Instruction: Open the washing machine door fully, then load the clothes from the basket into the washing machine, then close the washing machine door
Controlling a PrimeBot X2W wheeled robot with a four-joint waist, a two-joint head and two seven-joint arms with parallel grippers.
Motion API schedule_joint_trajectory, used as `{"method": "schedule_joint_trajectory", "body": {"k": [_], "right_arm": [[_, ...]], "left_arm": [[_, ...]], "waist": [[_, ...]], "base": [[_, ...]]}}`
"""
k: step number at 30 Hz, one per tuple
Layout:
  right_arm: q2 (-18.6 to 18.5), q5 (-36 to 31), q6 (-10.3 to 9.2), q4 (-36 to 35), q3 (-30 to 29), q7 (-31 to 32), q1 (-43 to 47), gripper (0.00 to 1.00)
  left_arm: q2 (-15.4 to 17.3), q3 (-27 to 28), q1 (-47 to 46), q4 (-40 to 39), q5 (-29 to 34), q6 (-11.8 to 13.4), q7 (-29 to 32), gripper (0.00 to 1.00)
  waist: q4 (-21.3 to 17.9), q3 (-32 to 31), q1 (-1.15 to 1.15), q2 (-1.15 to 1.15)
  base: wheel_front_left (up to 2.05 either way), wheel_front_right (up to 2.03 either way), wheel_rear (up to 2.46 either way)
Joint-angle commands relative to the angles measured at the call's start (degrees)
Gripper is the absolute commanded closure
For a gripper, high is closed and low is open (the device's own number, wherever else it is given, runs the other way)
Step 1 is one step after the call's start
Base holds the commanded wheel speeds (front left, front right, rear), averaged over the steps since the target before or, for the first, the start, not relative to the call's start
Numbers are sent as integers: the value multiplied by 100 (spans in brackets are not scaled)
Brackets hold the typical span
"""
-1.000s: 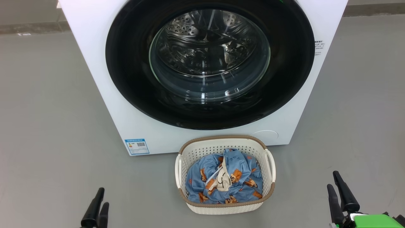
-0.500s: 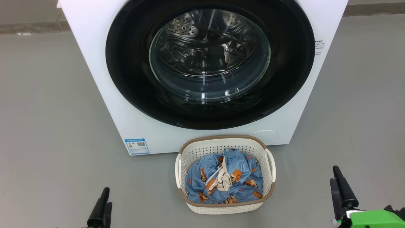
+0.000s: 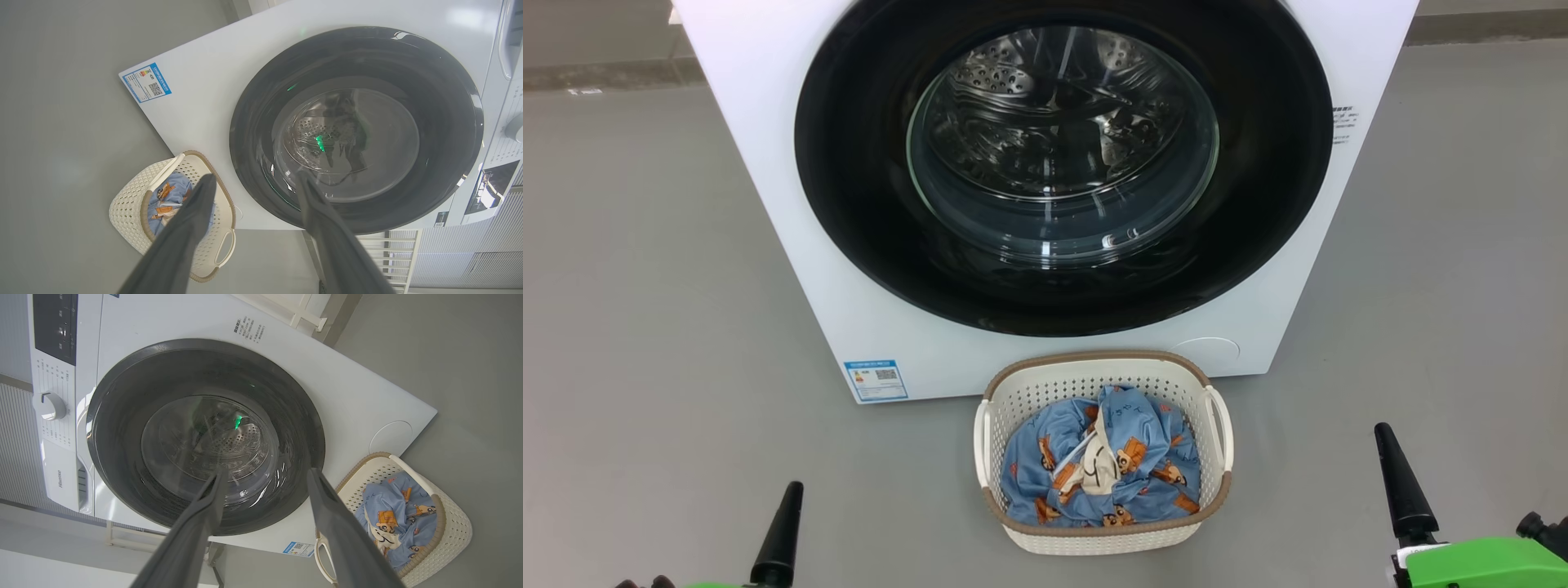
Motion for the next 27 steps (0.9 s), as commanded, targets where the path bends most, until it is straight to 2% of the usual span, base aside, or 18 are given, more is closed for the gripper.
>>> {"method": "schedule_joint_trajectory", "body": {"k": [1,27], "right_arm": [[-55,-327,4,-228,52,-84,-84,0],[-166,-3006,6,-562,120,-503,12,0]], "left_arm": [[112,34,-168,-167,244,-12,-82,0],[361,-18,-127,-307,2760,-15,-504,0]], "waist": [[-12,-7,-1,0],[-109,-50,-1,0]], "base": [[0,0,0],[0,0,0]]}}
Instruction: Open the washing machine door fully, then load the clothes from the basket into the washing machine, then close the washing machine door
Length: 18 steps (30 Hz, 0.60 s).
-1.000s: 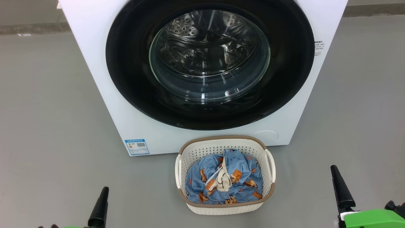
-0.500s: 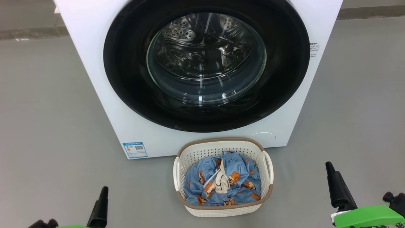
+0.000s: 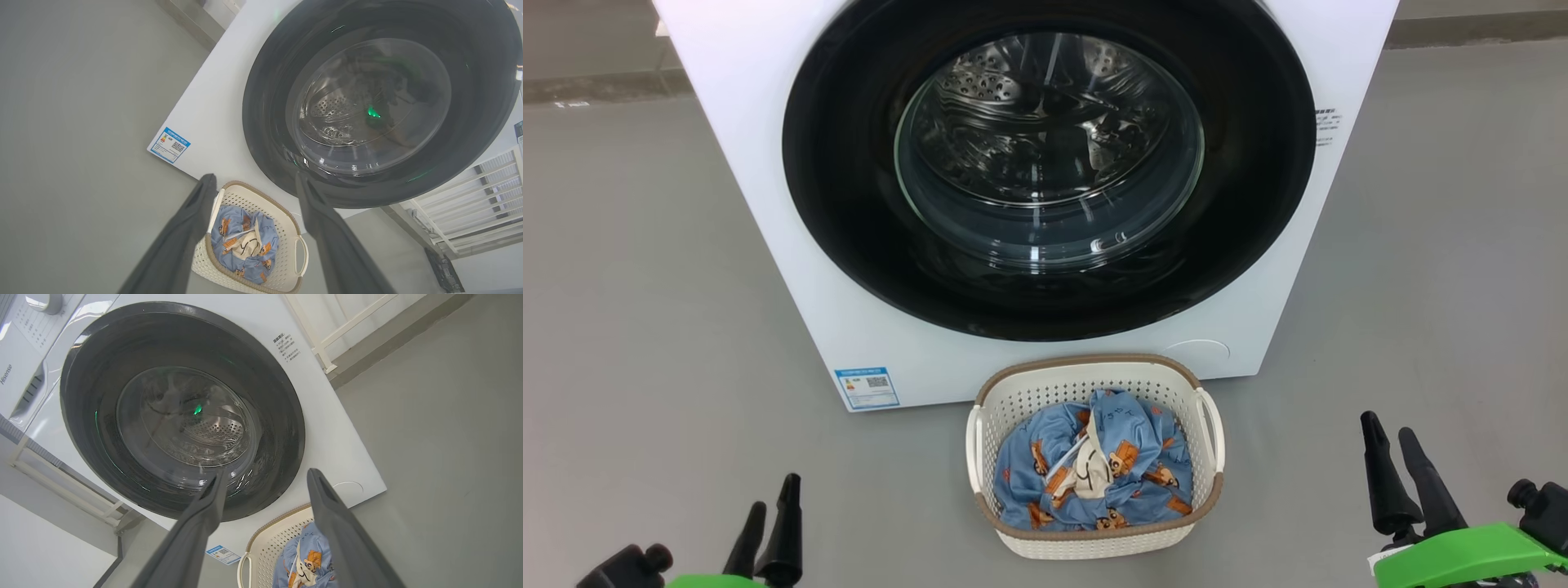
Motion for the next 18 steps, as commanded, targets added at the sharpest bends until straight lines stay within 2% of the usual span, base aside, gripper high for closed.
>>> {"method": "schedule_joint_trajectory", "body": {"k": [1,18], "right_arm": [[-90,-251,6,-214,81,-79,-15,0],[-176,-1704,7,-419,52,-363,48,0]], "left_arm": [[145,111,-134,-191,241,-10,-79,0],[304,53,-20,-336,1939,-12,-366,0]], "waist": [[-5,8,0,0],[-34,29,0,0]], "base": [[0,0,0],[0,0,0]]}}
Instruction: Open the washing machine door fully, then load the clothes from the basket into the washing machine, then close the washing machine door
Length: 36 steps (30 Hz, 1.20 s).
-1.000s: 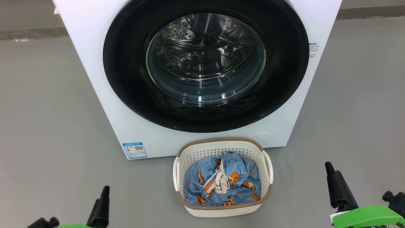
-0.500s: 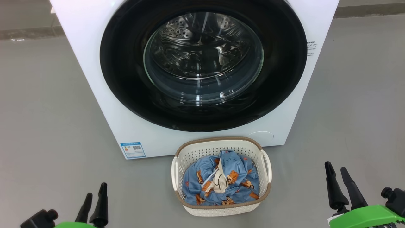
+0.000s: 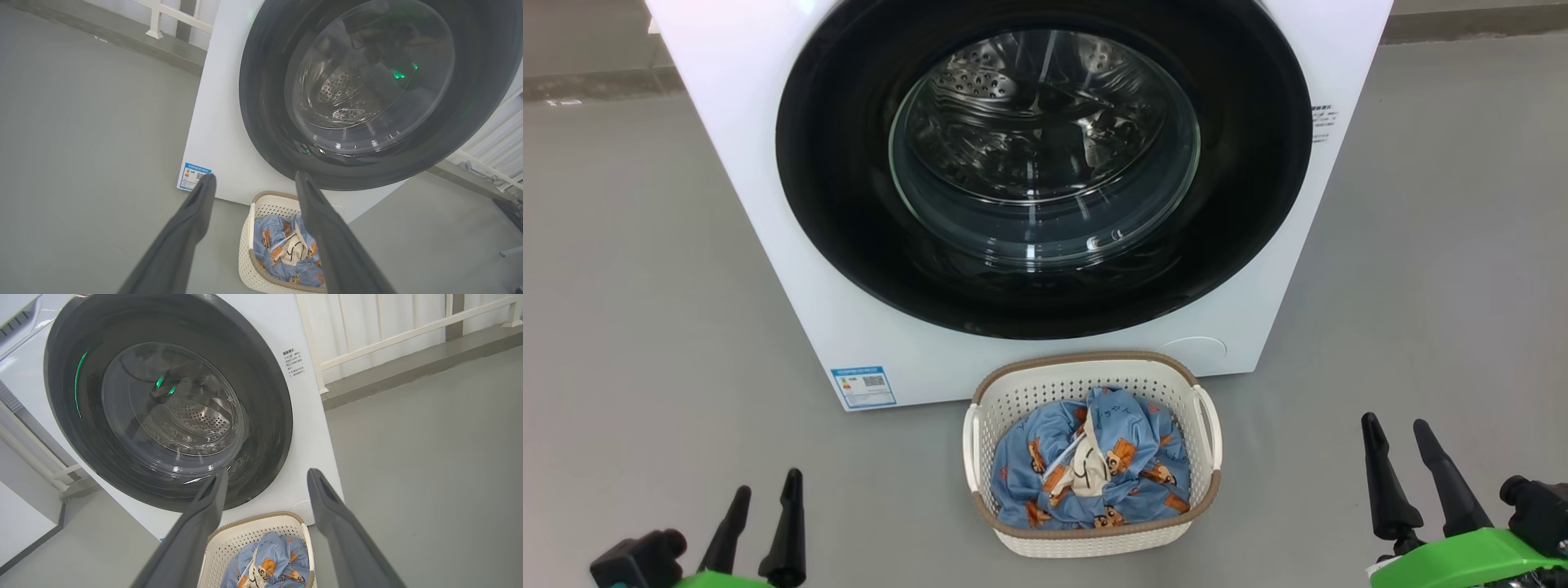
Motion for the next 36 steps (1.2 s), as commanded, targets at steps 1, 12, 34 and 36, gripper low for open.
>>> {"method": "schedule_joint_trajectory", "body": {"k": [1,12,34,36], "right_arm": [[-81,-267,7,-218,75,-94,-50,0],[-102,-1015,8,-196,50,-262,55,0],[-81,-2580,10,-258,-87,-630,220,0],[-80,-2735,10,-285,-85,-664,233,0]], "left_arm": [[157,102,-36,-186,255,-11,-102,0],[191,171,64,-310,1180,-13,-272,0],[286,348,183,-213,2601,-16,-643,0],[291,352,193,-219,2741,-16,-676,0]], "waist": [[4,-5,0,0],[40,-23,0,0],[40,-8,0,0],[41,-12,0,0]], "base": [[0,0,0],[0,0,0],[0,0,0],[0,0,0]]}}
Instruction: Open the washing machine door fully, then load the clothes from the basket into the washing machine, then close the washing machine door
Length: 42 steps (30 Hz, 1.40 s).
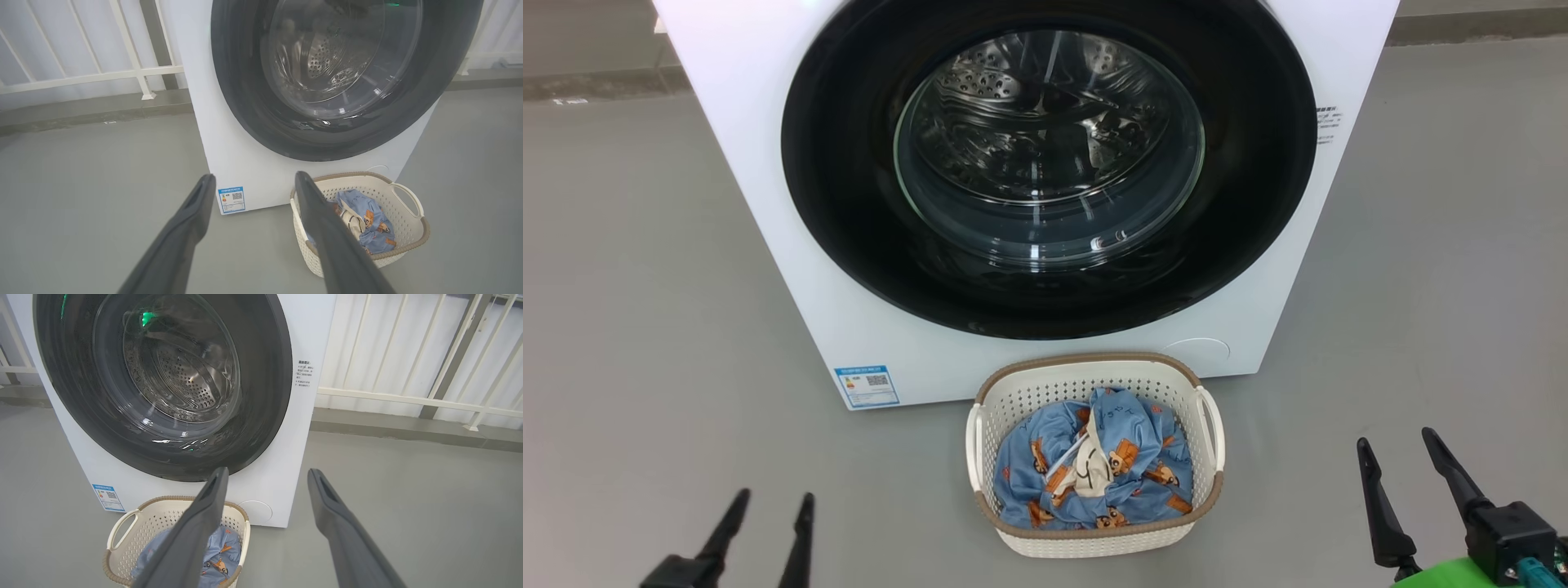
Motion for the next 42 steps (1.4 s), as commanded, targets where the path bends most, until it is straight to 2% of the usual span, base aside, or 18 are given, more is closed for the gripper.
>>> {"method": "schedule_joint_trajectory", "body": {"k": [1,30,42], "right_arm": [[-71,-288,9,-197,110,-104,8,0],[-39,-365,9,-205,146,-127,50,0],[3,-339,9,-184,171,-127,62,0]], "left_arm": [[141,209,-93,-121,252,-9,-104,0],[-49,609,-108,-37,359,-9,-128,0],[-57,595,-146,-115,320,-9,-128,0]], "waist": [[2,-4,0,0],[-24,-6,0,0],[-41,26,0,0]], "base": [[0,0,0],[1,1,-1],[62,62,-125]]}}
